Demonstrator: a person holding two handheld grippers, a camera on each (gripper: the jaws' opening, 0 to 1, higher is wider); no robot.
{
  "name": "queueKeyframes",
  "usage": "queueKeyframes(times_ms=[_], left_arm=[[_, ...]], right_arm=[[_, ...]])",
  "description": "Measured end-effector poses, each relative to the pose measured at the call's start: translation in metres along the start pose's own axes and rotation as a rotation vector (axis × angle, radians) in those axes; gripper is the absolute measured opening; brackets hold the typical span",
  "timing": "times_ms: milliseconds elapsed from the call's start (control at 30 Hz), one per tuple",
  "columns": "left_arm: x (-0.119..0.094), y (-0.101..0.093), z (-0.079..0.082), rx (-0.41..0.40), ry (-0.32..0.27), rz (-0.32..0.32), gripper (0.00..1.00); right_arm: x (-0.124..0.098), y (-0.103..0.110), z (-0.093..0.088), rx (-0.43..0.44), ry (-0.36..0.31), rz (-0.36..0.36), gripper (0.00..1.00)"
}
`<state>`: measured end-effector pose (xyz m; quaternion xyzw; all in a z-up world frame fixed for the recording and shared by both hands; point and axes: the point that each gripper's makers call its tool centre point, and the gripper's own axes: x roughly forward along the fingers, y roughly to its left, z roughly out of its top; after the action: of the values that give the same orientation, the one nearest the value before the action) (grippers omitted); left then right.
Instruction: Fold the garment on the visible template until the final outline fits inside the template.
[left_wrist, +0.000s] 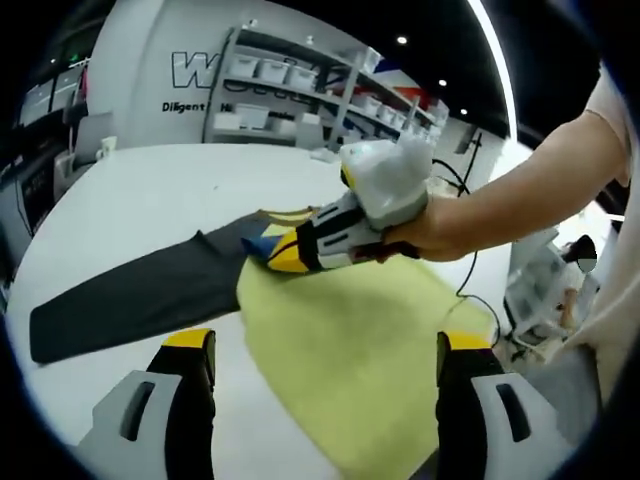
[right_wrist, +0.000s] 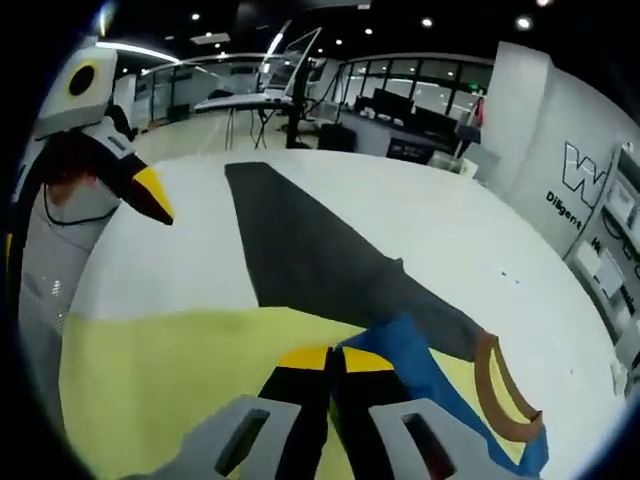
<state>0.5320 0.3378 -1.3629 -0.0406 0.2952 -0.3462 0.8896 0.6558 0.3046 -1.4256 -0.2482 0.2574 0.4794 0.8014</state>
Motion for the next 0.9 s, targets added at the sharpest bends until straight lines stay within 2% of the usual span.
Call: queueKeyframes(times_ms=[67, 167, 233, 267, 333, 400, 467, 500, 633, 800, 900], left_arm=[[0.000, 0.001, 0.000, -0.002, -0.002, 0.002, 0.92], [-0.001, 0.002, 0.001, -0.005, -0.006, 0.006, 0.92], [0.000, 0.002, 0.001, -0.005, -0.007, 0.006, 0.92], [0.000, 0.002, 0.001, -0.007, -0.007, 0.005, 0.92], [0.002, 0.002, -0.002, -0.008, -0.001, 0.003, 0.92], [0.004, -0.001, 0.000, -0.011, -0.008, -0.003, 0.92], [0.006, -0.003, 0.000, -0.005, -0.005, -0.008, 0.92], [0.007, -0.003, 0.000, -0.008, -0.005, -0.010, 0.92], [0.009, -0.003, 0.003, -0.004, -0.007, -0.013, 0.92], [0.008, 0.005, 0.008, -0.004, -0.010, -0.001, 0.91], [0.007, 0.013, 0.011, -0.004, -0.013, 0.012, 0.91]], right_arm=[[0.001, 0.009, 0.000, 0.039, -0.010, 0.040, 0.00], [-0.010, 0.010, 0.007, 0.063, -0.058, 0.034, 0.15], [-0.024, 0.002, 0.008, 0.090, -0.085, -0.001, 0.14], [-0.031, -0.005, 0.004, 0.143, -0.091, -0.026, 0.15], [-0.044, -0.015, 0.002, 0.157, -0.134, -0.060, 0.14], [-0.059, -0.024, -0.016, 0.180, -0.107, -0.091, 0.13], [-0.070, -0.032, -0.027, 0.207, -0.120, -0.114, 0.12], [-0.077, -0.037, -0.041, 0.205, -0.092, -0.132, 0.12], [-0.103, -0.058, -0.073, 0.243, -0.071, -0.203, 0.08], [-0.136, -0.082, -0.112, 0.304, -0.037, -0.287, 0.05], [-0.151, -0.090, -0.130, 0.328, -0.022, -0.321, 0.05]])
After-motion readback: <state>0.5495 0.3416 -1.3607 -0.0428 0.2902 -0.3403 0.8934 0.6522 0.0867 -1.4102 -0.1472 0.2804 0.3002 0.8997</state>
